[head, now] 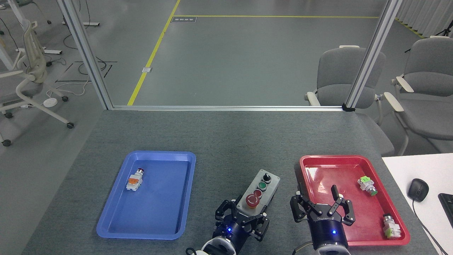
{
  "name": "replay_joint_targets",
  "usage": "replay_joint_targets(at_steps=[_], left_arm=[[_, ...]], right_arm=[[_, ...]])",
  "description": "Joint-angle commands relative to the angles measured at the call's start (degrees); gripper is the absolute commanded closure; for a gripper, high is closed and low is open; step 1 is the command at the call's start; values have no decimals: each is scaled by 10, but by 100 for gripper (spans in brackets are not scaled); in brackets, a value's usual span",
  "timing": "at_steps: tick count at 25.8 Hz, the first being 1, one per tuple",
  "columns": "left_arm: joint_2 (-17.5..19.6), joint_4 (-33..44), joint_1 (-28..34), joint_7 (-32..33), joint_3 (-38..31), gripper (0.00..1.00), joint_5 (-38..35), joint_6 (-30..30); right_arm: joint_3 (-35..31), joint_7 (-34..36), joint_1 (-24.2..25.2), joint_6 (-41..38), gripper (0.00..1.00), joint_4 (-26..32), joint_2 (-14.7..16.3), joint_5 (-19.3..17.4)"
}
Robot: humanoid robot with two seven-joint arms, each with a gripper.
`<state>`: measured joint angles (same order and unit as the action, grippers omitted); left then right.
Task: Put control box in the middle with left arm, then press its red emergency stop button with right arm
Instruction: 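Release the control box and pull the left gripper back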
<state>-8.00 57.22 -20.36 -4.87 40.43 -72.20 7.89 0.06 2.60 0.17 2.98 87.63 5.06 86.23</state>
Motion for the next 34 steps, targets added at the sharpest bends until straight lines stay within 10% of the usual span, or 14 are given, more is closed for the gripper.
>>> replay_joint_targets(at_steps=[1, 5, 11, 14, 34], left_arm=[[0, -9, -1, 0, 4, 87, 1, 0], [0, -9, -3, -1, 4, 70, 3, 0], [0, -10, -20, 0, 4, 69, 6, 0], [0, -16, -21, 1, 4, 39, 7, 0], [1, -33, -21, 0, 10, 12, 6, -5]], right_arm=[[0, 0, 1, 0, 3, 4, 0, 0], [0, 0, 2, 0, 3, 4, 0, 0], [0, -3, 3, 1, 3, 4, -1, 0], [1, -3, 7, 0, 3, 4, -5, 0], [4, -6, 7, 0, 3, 4, -15, 5]])
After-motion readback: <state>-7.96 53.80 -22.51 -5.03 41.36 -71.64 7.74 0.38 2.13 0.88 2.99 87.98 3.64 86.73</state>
